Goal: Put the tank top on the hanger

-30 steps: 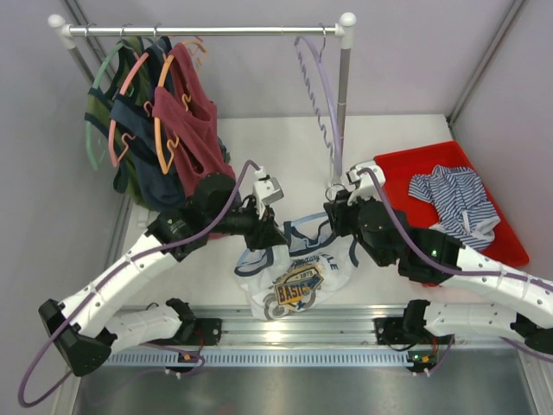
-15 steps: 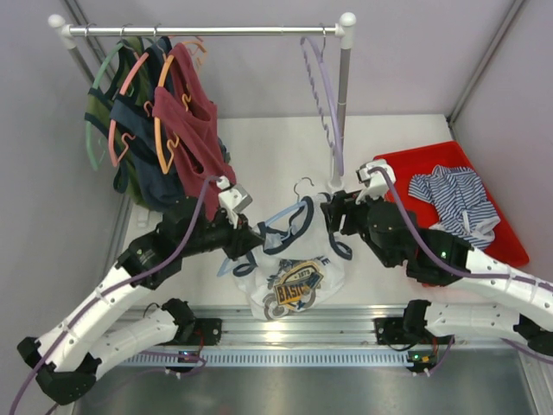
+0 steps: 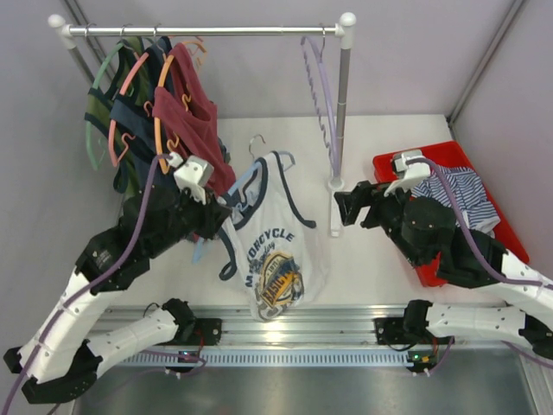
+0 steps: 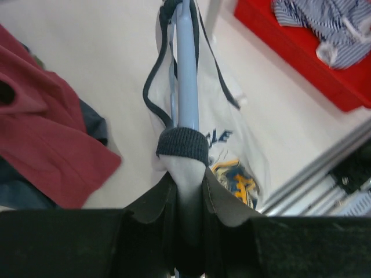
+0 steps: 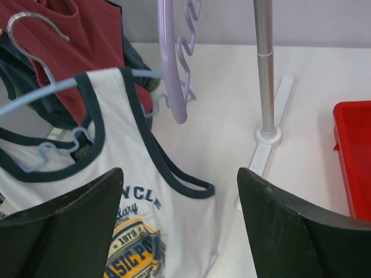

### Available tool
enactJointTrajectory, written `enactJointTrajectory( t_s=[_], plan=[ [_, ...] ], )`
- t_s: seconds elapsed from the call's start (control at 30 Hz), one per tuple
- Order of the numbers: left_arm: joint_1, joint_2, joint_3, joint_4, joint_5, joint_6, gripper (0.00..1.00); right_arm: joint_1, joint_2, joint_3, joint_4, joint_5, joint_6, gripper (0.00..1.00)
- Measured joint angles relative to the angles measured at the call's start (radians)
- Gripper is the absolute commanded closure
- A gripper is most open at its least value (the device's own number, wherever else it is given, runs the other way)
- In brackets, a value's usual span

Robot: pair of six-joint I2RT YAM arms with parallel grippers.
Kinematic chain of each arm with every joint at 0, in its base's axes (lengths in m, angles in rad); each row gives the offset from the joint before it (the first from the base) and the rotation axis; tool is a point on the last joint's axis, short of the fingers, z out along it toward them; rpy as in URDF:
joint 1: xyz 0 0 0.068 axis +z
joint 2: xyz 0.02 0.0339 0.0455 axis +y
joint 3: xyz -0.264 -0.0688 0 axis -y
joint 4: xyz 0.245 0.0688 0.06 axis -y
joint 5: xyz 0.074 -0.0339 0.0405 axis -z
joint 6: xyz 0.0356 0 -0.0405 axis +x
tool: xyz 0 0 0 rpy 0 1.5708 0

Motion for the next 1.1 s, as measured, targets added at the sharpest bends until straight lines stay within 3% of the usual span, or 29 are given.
enactJointTrajectory(
  t_s=[0.2,0.33,0.63,0.93,1.1],
  plan=[
    [0.0,0.205,0.342,-0.069,-0.181,-0.001,1.0,0.0,0.047,0.105,-0.04,-0.006,-0.018,0.21],
    [0.026,0.319,0.467,-0.076,-0.221,0.016,1.0,0.0,0.072,0.15,-0.047,-0.01,-0.041,0.21],
    [0.255,0.578,0.698,-0.112,-0.054,0.049,1.0,0.0,0.085,0.192,-0.074,-0.009,-0.083,0.21],
    [0.3,0.607,0.895,-0.13,0.029,0.08,1.0,0.0,0.083,0.192,-0.084,-0.007,-0.097,0.2],
    [0.305,0.594,0.901,-0.132,0.025,0.093,1.0,0.0,0.083,0.192,-0.084,-0.007,-0.102,0.2]
  ],
)
